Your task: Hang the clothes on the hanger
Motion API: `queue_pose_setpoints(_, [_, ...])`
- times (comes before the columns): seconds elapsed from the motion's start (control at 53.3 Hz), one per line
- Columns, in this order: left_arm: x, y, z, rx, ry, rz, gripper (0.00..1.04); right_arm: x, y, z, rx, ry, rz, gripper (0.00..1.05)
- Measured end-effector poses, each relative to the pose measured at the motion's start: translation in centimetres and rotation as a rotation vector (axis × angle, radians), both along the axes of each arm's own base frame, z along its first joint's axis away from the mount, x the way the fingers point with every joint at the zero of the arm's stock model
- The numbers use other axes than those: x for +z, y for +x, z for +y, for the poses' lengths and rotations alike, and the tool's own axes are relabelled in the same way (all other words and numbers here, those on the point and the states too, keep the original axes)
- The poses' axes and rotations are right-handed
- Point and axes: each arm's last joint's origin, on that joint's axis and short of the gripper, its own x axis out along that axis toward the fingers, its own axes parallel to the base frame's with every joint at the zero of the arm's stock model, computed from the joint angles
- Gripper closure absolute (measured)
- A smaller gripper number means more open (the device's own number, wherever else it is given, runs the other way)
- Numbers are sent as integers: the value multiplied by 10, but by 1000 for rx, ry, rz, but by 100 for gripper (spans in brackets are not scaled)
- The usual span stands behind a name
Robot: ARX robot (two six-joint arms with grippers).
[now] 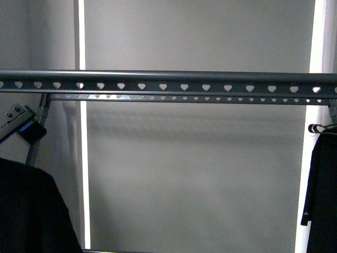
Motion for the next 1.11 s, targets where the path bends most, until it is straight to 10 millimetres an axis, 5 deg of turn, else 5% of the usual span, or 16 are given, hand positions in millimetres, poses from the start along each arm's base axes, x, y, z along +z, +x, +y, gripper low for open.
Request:
queue_pose_setpoints(0.15, [13,30,-3,-7,17,0,8,0,0,0,0,0,0,7])
queue_pose_setpoints(0.281, [13,42,-5,-35,23,67,32,0,0,0,0,0,0,7])
queue_pose_setpoints(0.582, [-2,36,-2,-120,45,207,81,0,0,0,0,0,0,7])
queue_pose_setpoints(0.713, [-13,17,12,-190,5,233,99,0,0,0,0,0,0,7])
queue_pose_setpoints(0.919, [-15,-35,32,-383,16,258,100,0,0,0,0,0,0,7])
queue_pose_setpoints(1.107, [-6,-83,26,-703,99,253,100,0,0,0,0,0,0,7])
